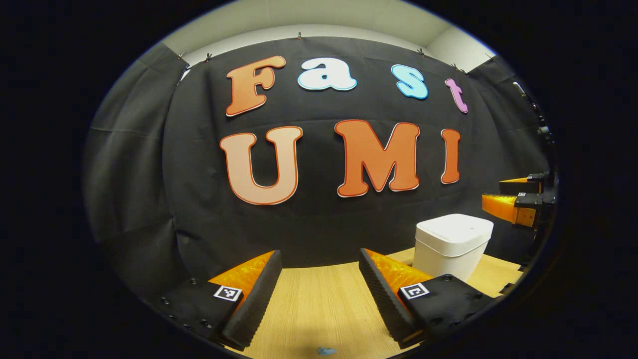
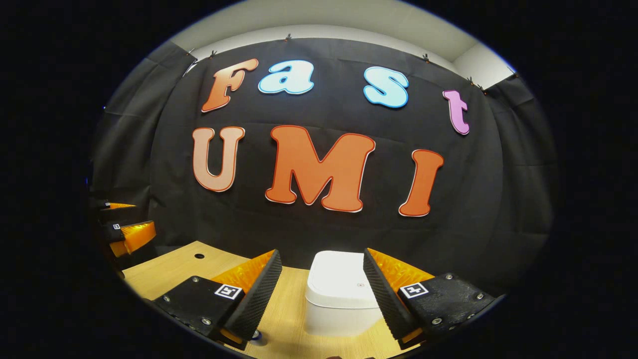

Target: Press the lid of the desktop garbage bin to open it, pick up the crumpled paper on the desktop and throw it into the bin, then pick up the pop can on the desktop and drop it into the bin, and finally close the garbage bin lid.

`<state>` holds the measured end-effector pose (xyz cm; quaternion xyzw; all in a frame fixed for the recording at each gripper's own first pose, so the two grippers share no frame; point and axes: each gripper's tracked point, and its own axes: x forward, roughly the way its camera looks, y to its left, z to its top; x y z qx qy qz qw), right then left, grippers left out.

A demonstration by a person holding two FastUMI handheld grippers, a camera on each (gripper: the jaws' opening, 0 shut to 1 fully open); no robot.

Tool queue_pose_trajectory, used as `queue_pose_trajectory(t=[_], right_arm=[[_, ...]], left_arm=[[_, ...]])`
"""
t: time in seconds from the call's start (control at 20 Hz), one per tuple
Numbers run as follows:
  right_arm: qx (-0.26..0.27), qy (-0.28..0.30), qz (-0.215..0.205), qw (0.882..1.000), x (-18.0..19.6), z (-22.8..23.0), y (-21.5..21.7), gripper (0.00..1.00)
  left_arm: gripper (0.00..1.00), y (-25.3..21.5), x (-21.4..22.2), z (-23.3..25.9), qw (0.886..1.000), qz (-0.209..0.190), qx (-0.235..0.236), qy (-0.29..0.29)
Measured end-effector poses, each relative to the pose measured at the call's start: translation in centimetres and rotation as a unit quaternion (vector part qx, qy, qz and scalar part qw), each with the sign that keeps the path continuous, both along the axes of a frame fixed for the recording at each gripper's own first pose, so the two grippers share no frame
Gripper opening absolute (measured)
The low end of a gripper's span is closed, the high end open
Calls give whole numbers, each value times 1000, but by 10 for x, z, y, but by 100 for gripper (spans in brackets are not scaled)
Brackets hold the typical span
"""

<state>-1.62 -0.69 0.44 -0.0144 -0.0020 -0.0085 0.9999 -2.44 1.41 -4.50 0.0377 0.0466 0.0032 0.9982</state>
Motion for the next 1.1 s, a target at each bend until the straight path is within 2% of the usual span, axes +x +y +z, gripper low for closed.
queue_pose_trajectory(t=[0.5, 0.7, 1.1], right_arm=[[20, 30, -34, 999, -13, -17, -13, 99], [10, 34, -51, 998, -17, -17, -16, 98], [3, 47, -51, 998, -19, -17, -15, 95]], left_arm=[[99, 7, -18, -19, 1000, -13, 15, 23], [99, 15, -26, -26, 999, -20, 16, 31], [99, 23, -35, -41, 998, -20, 20, 47]])
